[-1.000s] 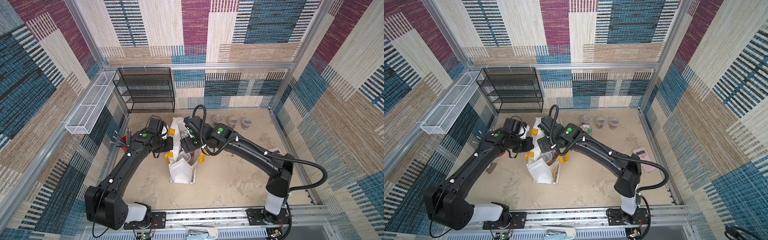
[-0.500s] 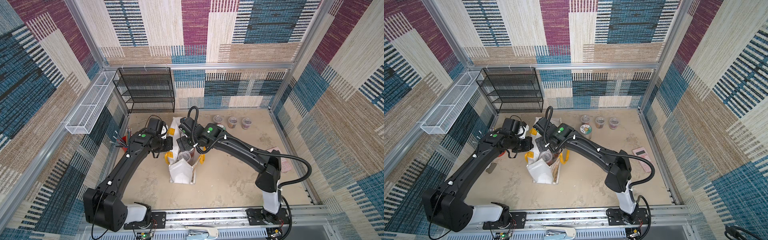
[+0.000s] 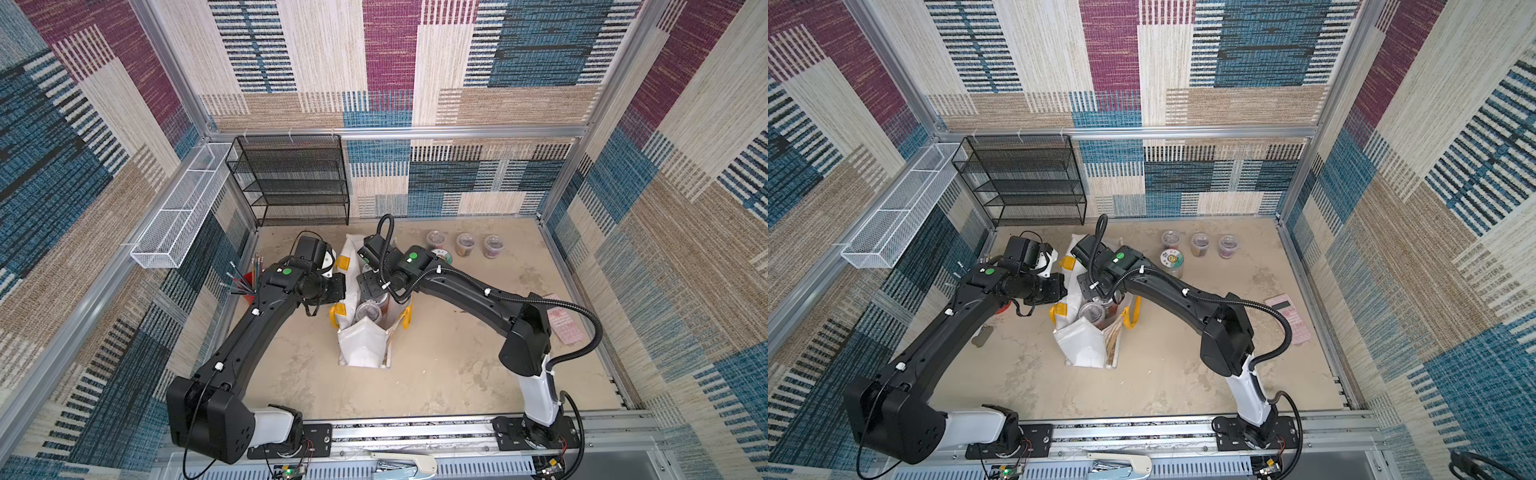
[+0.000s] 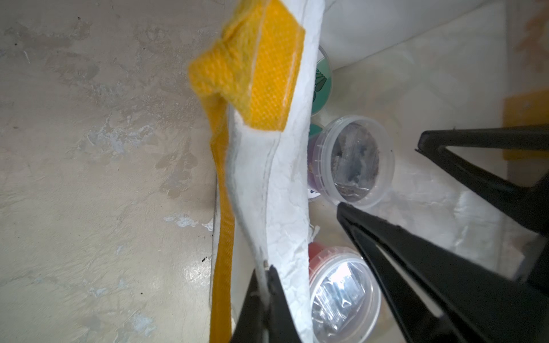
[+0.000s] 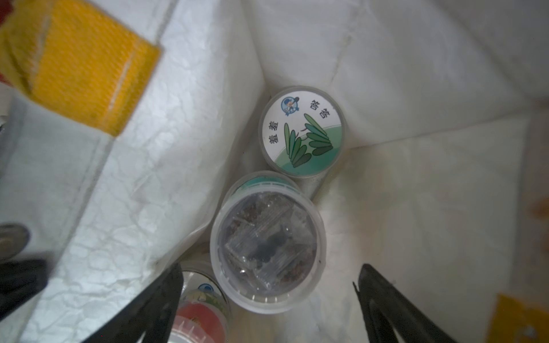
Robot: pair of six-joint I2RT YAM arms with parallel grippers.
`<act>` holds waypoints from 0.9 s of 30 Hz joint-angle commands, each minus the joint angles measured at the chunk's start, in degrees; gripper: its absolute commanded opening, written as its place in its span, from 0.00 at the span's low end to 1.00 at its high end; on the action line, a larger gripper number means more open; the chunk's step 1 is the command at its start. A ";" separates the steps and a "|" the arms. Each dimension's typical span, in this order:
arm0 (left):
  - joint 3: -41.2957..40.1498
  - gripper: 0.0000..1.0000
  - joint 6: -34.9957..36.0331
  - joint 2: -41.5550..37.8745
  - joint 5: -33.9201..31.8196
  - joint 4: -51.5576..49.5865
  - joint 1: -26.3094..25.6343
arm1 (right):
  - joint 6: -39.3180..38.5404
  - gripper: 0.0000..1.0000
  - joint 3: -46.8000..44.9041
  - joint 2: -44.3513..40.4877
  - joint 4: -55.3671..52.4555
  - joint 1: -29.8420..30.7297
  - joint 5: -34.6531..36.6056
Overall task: Take out the seed jars from the canvas bag
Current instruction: Pick up the seed jar from the canvas bag.
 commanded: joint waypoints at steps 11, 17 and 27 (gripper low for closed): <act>-0.09 0.00 -0.84 -0.61 0.20 -1.54 0.03 | -0.13 0.86 -0.79 2.50 4.57 -0.50 -2.05; -0.18 0.00 -0.76 -0.70 0.11 -1.56 0.03 | 0.01 0.82 -1.19 3.33 5.61 -0.88 -2.67; -0.22 0.00 -0.58 -0.53 -0.06 -1.55 0.05 | 0.08 0.71 -0.79 4.81 6.57 -1.66 -2.64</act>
